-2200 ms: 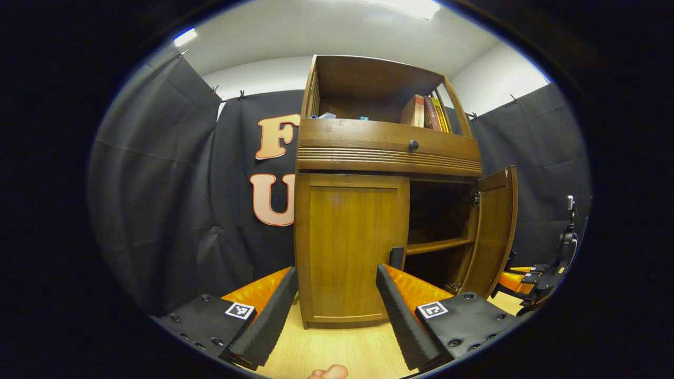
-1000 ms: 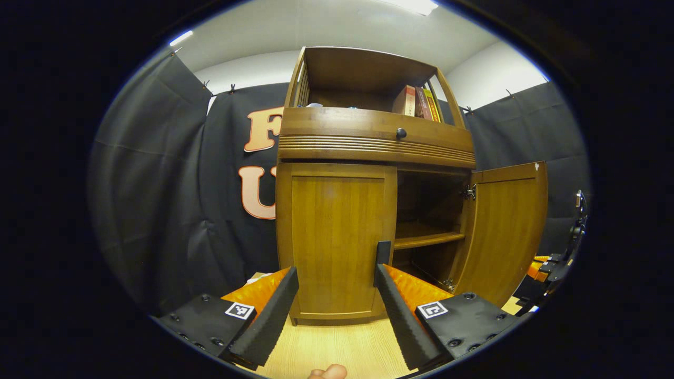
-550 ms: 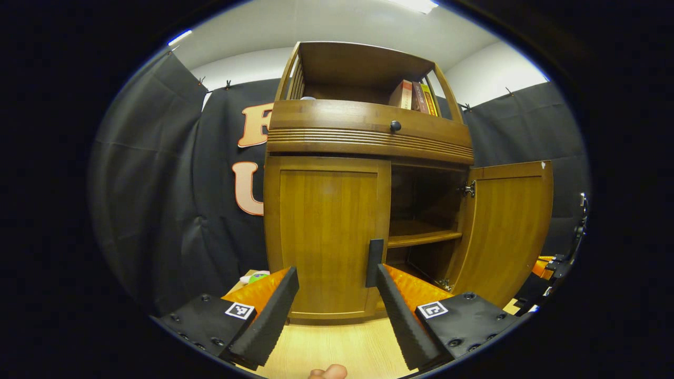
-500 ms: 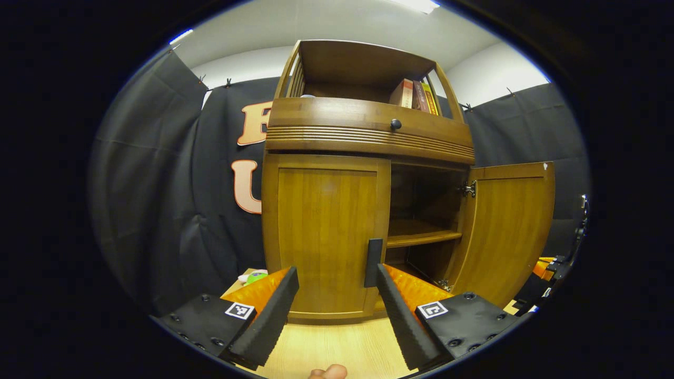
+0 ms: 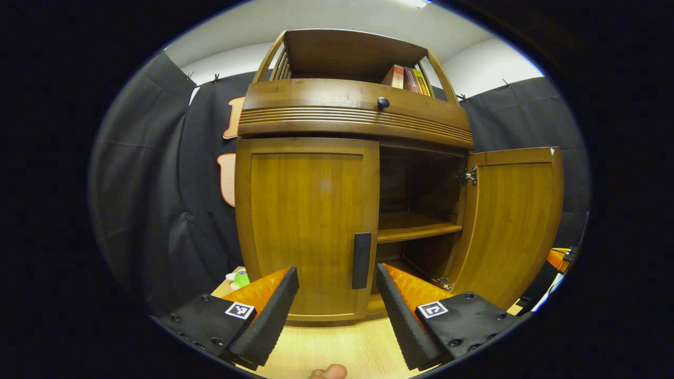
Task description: Open the right door of the double-door shoe cabinet with the right hand, and open the left door with the left hand.
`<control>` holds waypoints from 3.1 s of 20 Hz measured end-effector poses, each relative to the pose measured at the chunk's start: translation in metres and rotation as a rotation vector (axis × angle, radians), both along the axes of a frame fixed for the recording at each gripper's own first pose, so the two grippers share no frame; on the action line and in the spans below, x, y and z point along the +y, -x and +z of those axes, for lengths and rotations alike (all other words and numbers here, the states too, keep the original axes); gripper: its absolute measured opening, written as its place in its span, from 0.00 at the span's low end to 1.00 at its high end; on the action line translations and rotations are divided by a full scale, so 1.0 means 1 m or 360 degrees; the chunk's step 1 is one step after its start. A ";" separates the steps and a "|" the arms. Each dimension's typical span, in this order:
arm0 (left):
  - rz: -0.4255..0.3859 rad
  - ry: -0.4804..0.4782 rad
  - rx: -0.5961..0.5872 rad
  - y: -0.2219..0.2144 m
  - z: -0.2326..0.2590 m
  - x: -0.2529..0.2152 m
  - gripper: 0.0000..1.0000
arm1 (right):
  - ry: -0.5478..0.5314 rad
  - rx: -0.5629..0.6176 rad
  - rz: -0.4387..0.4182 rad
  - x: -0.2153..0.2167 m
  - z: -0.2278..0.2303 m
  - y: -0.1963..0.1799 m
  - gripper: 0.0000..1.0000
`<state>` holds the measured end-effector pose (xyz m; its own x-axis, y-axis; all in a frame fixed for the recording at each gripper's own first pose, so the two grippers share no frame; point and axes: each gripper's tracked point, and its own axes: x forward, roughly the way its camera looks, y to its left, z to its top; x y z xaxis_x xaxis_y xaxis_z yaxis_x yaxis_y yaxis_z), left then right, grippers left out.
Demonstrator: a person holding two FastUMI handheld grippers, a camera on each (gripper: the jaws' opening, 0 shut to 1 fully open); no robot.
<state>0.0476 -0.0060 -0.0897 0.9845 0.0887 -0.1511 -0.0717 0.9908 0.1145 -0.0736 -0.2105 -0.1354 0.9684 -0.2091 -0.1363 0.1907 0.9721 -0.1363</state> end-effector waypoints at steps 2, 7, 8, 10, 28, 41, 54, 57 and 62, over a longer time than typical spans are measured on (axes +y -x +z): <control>0.0013 0.0014 0.0023 -0.012 -0.011 -0.001 0.99 | 0.0008 -0.0006 -0.0004 -0.001 0.003 0.003 0.05; 0.0016 0.0018 0.0035 -0.043 -0.025 -0.010 0.97 | 0.0034 -0.0028 -0.0008 0.002 0.013 0.008 0.06; 0.0024 0.0011 0.0033 -0.048 -0.027 -0.011 0.97 | 0.0022 -0.0023 0.0000 0.004 0.014 0.009 0.07; 0.0025 0.0001 0.0032 -0.059 -0.032 -0.013 0.96 | -0.0015 -0.0017 0.0019 0.008 0.016 0.012 0.07; -0.0006 0.0020 0.0016 -0.135 -0.064 -0.011 0.98 | 0.0000 -0.0113 0.0024 0.018 0.047 0.021 0.63; -0.0024 0.0016 0.0061 -0.152 -0.081 -0.013 0.75 | -0.0003 -0.0117 0.0060 0.027 0.050 0.023 0.80; -0.0132 0.0036 0.0086 -0.110 -0.080 -0.017 0.36 | -0.0037 -0.0080 0.0035 0.036 0.046 0.026 0.80; -0.0192 0.0022 0.0088 -0.083 -0.076 -0.016 0.36 | -0.0036 -0.0072 0.0053 0.045 0.046 0.026 0.80; -0.0252 0.0058 0.0100 -0.040 -0.068 -0.006 0.33 | -0.0051 -0.0072 0.0098 0.062 0.048 0.026 0.80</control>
<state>0.0881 -0.0117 -0.1577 0.9743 -0.0732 -0.2130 0.0915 0.9928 0.0776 -0.0992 -0.1486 -0.0878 0.9846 -0.1450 -0.0976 0.1355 0.9860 -0.0974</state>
